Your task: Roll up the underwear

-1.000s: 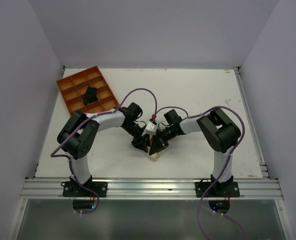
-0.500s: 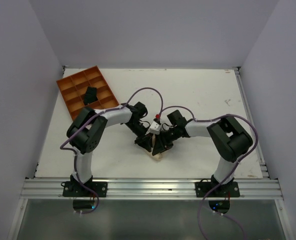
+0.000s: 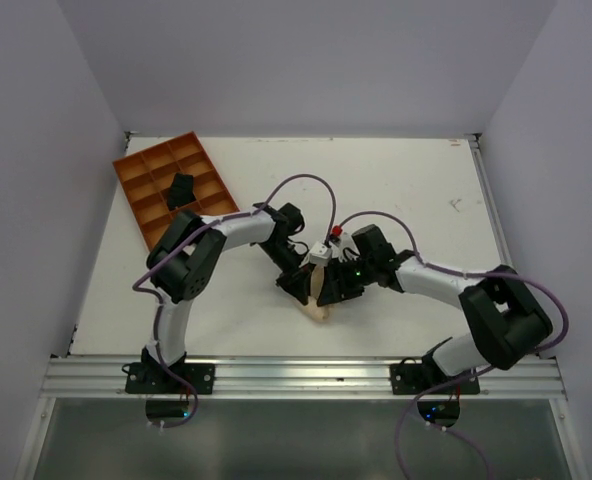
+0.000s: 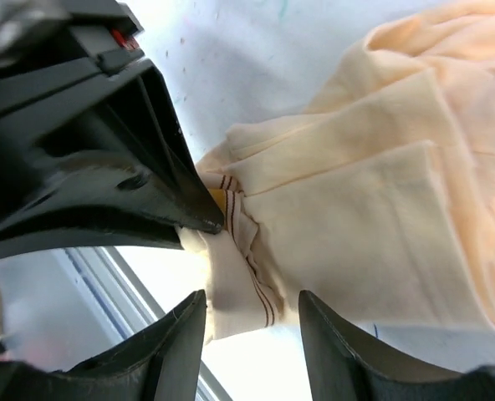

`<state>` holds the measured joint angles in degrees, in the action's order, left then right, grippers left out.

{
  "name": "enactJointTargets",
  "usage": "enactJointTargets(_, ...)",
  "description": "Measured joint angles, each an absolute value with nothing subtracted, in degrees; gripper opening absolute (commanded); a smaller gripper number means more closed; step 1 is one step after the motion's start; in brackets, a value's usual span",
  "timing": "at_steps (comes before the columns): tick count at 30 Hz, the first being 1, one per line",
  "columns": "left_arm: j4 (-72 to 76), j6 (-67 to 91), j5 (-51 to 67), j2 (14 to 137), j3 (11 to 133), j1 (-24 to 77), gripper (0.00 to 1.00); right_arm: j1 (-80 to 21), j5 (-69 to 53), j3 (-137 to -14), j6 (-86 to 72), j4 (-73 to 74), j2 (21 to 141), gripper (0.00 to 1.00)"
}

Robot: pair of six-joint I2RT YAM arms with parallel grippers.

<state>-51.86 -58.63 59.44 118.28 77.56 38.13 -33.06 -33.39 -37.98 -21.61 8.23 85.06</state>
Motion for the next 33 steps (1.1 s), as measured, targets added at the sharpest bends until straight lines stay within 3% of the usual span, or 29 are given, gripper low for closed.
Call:
enactJointTargets(12,-55.8,-54.3,56.9,121.7,83.3,40.2,0.05,-33.8,-7.1,-31.7,-29.5,18.1,55.6,0.56)
enactJointTargets(16,-57.4,-52.8,56.5,122.9,85.1,40.3,0.05,-36.1,1.5,-31.7,-31.8,21.6,50.8,0.56)
enactJointTargets(20,-58.9,-51.1,56.3,124.4,87.0,40.4,0.05,-44.1,9.9,-33.7,-32.2,26.0,52.7,0.59)
enactJointTargets(26,-61.4,-48.4,56.1,126.9,90.6,40.9,0.04,-60.8,17.5,-47.5,-26.0,28.8,69.0,0.61)
enactJointTargets(33,-61.9,-46.5,55.9,127.6,91.5,41.4,0.05,-64.1,17.1,-53.2,-16.4,29.8,80.5,0.61)
